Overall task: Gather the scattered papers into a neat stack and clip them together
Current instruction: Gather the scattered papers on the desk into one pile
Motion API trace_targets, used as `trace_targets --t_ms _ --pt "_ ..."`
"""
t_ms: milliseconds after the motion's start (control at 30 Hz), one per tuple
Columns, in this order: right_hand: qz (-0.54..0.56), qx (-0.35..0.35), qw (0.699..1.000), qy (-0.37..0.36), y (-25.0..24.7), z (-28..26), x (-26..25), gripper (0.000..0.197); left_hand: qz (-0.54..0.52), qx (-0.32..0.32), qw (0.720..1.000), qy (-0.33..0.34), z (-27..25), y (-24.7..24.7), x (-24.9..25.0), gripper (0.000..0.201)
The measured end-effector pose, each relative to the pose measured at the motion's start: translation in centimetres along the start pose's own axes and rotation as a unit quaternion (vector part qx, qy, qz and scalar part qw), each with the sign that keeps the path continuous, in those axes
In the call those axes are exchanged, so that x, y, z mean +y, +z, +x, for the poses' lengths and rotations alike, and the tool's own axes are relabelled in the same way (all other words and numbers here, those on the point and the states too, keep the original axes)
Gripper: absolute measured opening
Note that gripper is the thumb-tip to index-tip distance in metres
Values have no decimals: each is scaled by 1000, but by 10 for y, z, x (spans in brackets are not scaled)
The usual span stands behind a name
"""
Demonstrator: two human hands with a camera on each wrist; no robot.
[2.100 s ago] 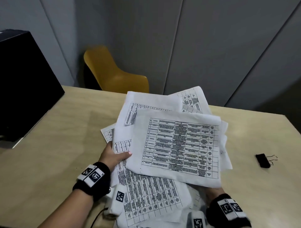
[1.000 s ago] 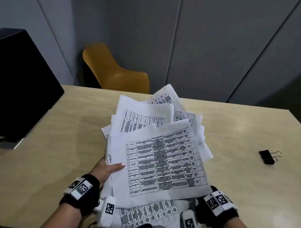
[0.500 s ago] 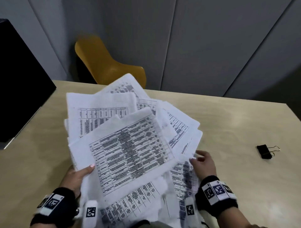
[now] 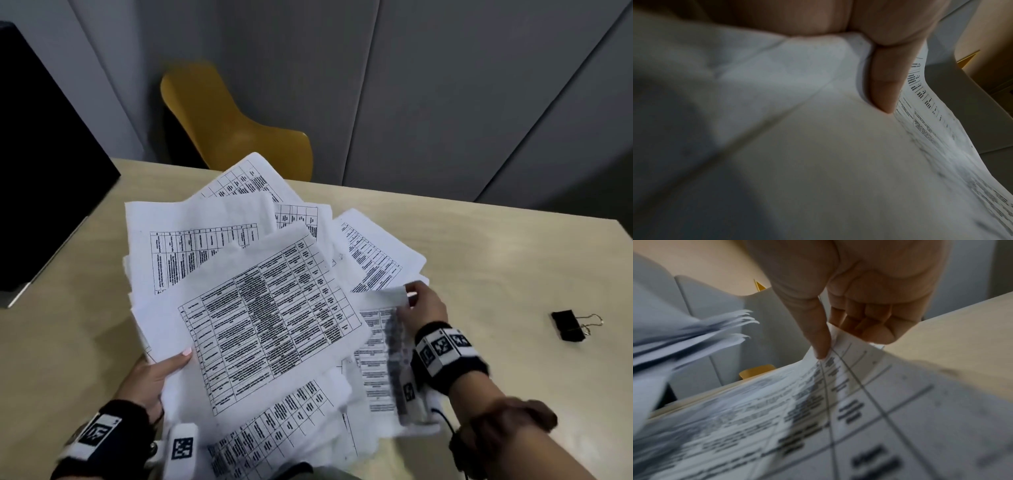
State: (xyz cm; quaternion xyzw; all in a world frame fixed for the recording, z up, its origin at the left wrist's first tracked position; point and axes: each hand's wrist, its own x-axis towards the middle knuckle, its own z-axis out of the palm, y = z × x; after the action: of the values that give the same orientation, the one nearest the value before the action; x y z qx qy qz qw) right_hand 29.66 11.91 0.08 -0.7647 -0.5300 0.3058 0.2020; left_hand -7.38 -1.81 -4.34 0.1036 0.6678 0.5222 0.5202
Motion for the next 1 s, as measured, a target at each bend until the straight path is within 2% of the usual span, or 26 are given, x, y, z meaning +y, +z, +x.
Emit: trace_targets --t_ms 67,200,333,400,467,533,700,800,867,1000 --pt "-22 -4 1000 -6 0 22 -5 37 1 -6 1000 0 0 0 1 11" --pt "-124 -21 992 -14 -2 56 -12 96 7 -22 1000 -3 -4 2 5 10" --pt "-185 -53 981 -2 -5 86 -15 128 5 -20 1000 -2 -3 2 5 18" --pt "-248 -78 965 -16 -7 91 -19 133 4 -22 1000 -1 0 2 4 21" --pt "-265 -100 959 -30 -8 90 -22 129 4 -24 1000 -4 0 1 4 20" --pt "-203 -115 972 -12 -8 85 -23 124 5 -25 1000 -9 0 1 5 20" --pt "-191 -155 969 -29 -1 50 -9 68 9 -41 999 -13 -2 2 8 18" --pt "-24 -189 981 -29 5 19 6 56 6 -45 999 -13 -5 5 11 17" --pt "88 -213 973 -17 8 1 14 55 8 -51 999 -14 -7 6 11 16" --pt "157 -234 959 8 22 -32 19 31 19 -52 998 -8 -7 6 12 16"
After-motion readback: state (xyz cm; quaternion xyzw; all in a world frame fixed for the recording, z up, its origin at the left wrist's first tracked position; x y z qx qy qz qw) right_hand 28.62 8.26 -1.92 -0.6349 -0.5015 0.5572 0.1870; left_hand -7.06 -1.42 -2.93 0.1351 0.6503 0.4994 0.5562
